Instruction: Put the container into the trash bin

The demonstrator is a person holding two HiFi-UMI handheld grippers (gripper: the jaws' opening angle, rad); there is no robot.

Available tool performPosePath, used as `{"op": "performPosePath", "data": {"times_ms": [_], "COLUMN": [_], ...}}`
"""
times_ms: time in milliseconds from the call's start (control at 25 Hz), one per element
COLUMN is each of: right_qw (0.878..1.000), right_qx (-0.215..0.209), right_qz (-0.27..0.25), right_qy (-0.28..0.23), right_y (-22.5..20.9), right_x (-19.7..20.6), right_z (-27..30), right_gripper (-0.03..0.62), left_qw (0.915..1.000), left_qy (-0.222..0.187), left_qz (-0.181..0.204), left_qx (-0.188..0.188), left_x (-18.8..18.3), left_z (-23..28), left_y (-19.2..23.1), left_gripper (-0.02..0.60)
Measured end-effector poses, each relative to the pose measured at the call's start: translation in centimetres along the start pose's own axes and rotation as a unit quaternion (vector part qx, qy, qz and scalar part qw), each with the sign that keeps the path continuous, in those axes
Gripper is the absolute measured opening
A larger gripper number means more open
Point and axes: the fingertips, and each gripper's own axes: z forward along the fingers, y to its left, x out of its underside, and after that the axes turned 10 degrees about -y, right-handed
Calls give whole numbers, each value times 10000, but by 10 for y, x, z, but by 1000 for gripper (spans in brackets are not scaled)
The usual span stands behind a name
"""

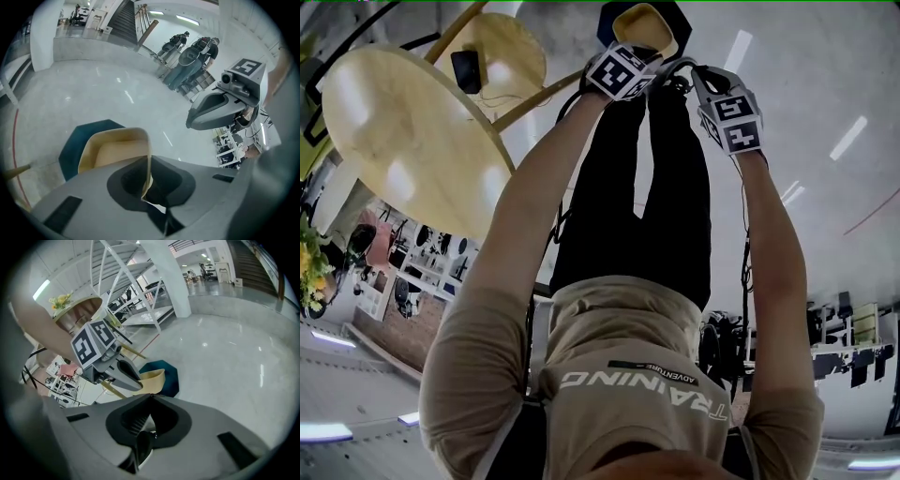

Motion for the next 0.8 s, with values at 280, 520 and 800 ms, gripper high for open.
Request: {"op": "performPosePath", "data": {"times_ms": [280,520,800], "right_qw": [9993,9991,9991], "right_qx": [81,9,-8], "right_qz": [329,385,407], "right_qy": [-141,-163,-127], "right_y": [-8,-2,2], "right_x": [4,11,20], "right_z": [-7,-10,-14], "right_gripper": [3,3,3], "left_qw": [9992,9985,9985], "left_qy": [276,390,349], "left_qz": [261,317,352], "left_qx": [-82,-223,-248], "left_x": [7,14,18], "left_z": [4,2,0], "left_y": [5,7,4], "left_gripper": [58,80,91]}}
